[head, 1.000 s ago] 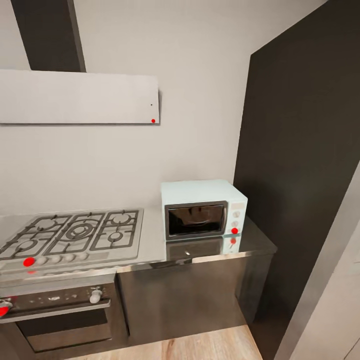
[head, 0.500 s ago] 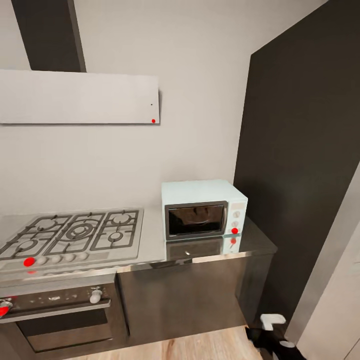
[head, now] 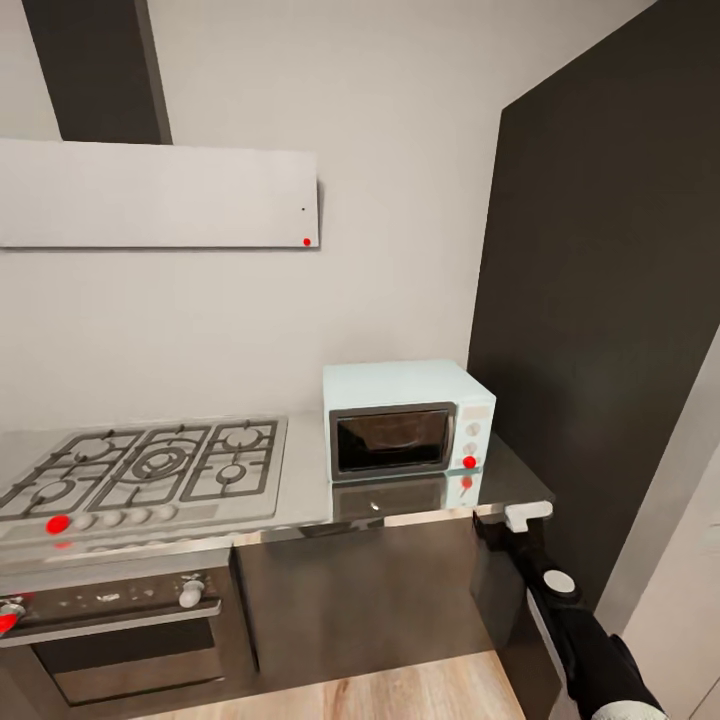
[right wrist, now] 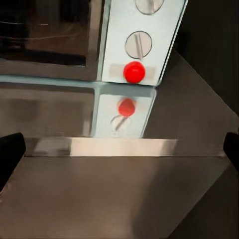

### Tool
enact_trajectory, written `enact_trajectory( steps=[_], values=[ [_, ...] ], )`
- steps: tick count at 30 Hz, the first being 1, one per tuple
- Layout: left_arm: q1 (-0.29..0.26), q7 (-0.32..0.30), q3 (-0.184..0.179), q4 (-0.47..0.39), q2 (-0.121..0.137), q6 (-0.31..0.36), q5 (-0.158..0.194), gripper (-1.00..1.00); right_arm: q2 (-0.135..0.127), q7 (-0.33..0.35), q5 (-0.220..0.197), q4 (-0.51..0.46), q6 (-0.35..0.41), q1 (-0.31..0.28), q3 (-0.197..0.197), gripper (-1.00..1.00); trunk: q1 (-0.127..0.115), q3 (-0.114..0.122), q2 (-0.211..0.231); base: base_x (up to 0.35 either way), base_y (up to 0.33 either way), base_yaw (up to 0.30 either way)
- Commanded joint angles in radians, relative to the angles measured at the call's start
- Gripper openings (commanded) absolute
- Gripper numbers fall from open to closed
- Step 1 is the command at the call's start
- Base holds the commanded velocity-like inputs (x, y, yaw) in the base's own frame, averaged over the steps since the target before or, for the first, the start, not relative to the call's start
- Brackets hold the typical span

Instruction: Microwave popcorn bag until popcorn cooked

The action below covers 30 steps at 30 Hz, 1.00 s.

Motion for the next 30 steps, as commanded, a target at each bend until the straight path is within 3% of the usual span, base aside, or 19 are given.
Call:
enact_trajectory(
  steps=[1,7,10,12,19,27,30],
  values=[
    [0.0,-0.003,0.007,-0.002,0.0,0.007,0.001,1.0,0.001,0.006,0.01,-0.023,0.006,0.0,-0.003,1.0,0.0,-0.001,0.0,0.129,0.0,0.0],
    [0.0,-0.003,0.007,-0.002,-0.002,0.007,0.001,1.0,0.002,0.005,0.008,-0.099,0.096,-0.011,-0.003,1.0,0.0,-0.001,0.0,0.281,0.0,0.0],
    [0.0,-0.003,0.007,-0.002,-0.005,0.008,0.001,1.0,0.002,0.0,0.003,-0.105,0.124,-0.019,-0.003,1.0,0.0,-0.001,0.0,0.319,0.0,0.0],
    [0.0,-0.003,0.007,-0.002,-0.007,0.008,0.001,1.0,0.002,-0.012,-0.001,-0.106,0.197,-0.035,-0.003,1.0,0.0,-0.001,0.0,0.229,0.0,0.0],
    [0.0,-0.003,0.007,-0.001,-0.008,0.008,0.0,1.0,0.002,-0.033,-0.004,-0.095,0.309,-0.098,-0.004,1.0,0.0,-0.001,0.0,0.042,0.0,0.0],
    [0.0,-0.003,0.009,-0.002,-0.008,0.007,0.001,1.0,0.002,-0.036,-0.004,-0.001,0.323,-0.104,-0.008,1.0,0.0,-0.001,0.0,0.101,0.0,0.0],
    [0.0,-0.003,0.009,-0.002,-0.008,0.007,0.001,1.0,0.002,-0.036,-0.004,0.026,0.258,-0.104,-0.007,1.0,0.0,-0.001,0.0,0.291,0.0,0.0]
  ],
)
